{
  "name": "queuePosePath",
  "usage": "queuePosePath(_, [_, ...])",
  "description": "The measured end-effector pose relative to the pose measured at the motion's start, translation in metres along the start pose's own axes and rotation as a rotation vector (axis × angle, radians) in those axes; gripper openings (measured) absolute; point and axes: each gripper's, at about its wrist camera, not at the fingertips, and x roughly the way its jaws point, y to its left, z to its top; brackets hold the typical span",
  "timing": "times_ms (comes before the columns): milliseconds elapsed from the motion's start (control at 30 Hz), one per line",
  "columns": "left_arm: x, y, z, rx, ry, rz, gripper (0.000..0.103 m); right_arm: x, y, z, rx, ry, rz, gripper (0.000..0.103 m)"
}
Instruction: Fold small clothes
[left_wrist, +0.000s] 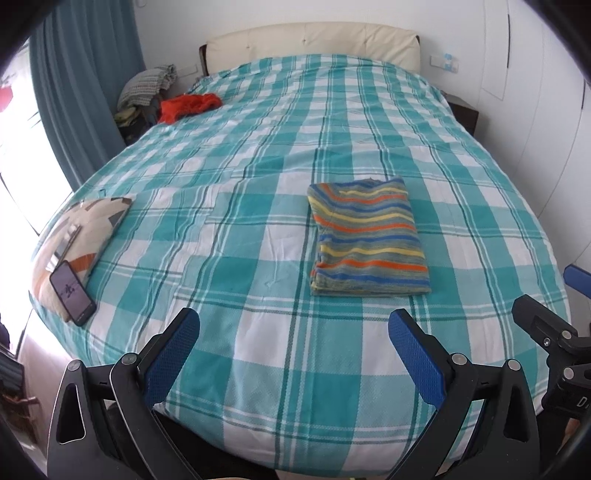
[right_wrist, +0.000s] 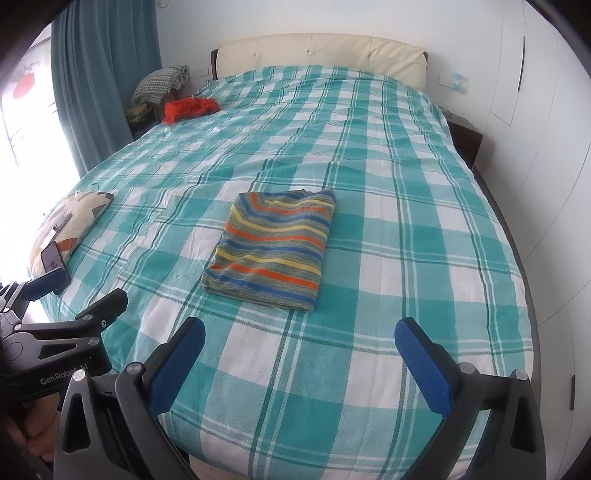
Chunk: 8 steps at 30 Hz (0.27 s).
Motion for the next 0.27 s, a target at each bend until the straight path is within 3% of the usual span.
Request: queuePosePath(267, [-0.0013, -0.0059, -0.0013, 0.026, -0.016, 0.043, 0.102, 0.0046, -0.0014, -0.0032, 0.0, 0.012, -0.005, 0.102])
